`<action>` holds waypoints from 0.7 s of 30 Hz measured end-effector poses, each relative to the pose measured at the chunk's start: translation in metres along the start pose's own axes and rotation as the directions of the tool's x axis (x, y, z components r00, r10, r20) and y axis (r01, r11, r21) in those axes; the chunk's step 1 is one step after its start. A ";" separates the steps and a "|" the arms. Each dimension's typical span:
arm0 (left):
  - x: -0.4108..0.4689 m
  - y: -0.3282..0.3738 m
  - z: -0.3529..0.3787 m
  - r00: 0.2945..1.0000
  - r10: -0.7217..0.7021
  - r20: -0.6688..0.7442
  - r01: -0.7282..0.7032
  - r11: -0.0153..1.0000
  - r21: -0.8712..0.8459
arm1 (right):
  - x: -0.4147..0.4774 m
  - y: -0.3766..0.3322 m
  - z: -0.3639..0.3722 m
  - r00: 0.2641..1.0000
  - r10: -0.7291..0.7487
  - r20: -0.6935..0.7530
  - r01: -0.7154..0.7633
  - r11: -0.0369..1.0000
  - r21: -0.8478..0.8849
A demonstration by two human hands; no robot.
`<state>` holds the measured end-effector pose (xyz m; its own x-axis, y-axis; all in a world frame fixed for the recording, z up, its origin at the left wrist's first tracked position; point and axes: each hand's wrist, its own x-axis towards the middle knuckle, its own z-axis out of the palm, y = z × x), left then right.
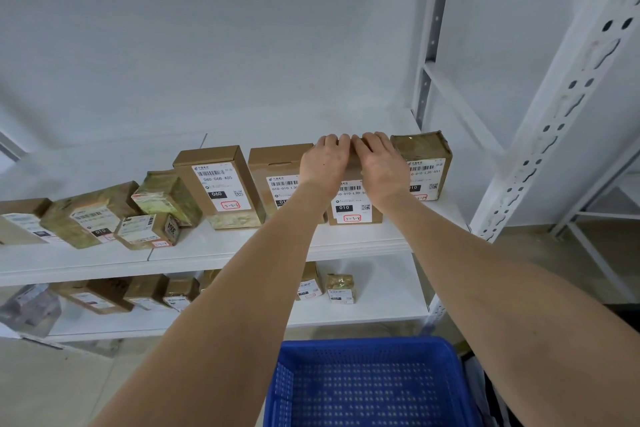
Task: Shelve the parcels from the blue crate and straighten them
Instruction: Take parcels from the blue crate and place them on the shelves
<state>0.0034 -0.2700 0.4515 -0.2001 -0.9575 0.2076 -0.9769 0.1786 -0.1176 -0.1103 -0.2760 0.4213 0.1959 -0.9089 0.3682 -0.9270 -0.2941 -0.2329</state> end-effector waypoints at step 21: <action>-0.028 -0.008 -0.013 0.999 -0.026 -0.033 0.023 0.996 -0.088 | -0.012 -0.019 -0.022 0.987 0.090 0.134 -0.072 0.989 -0.130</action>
<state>0.0159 -0.2415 0.4593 -0.1773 -0.9539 0.2421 -0.9840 0.1761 -0.0269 -0.1024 -0.2529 0.4413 0.1528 -0.9631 0.2213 -0.9725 -0.1864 -0.1397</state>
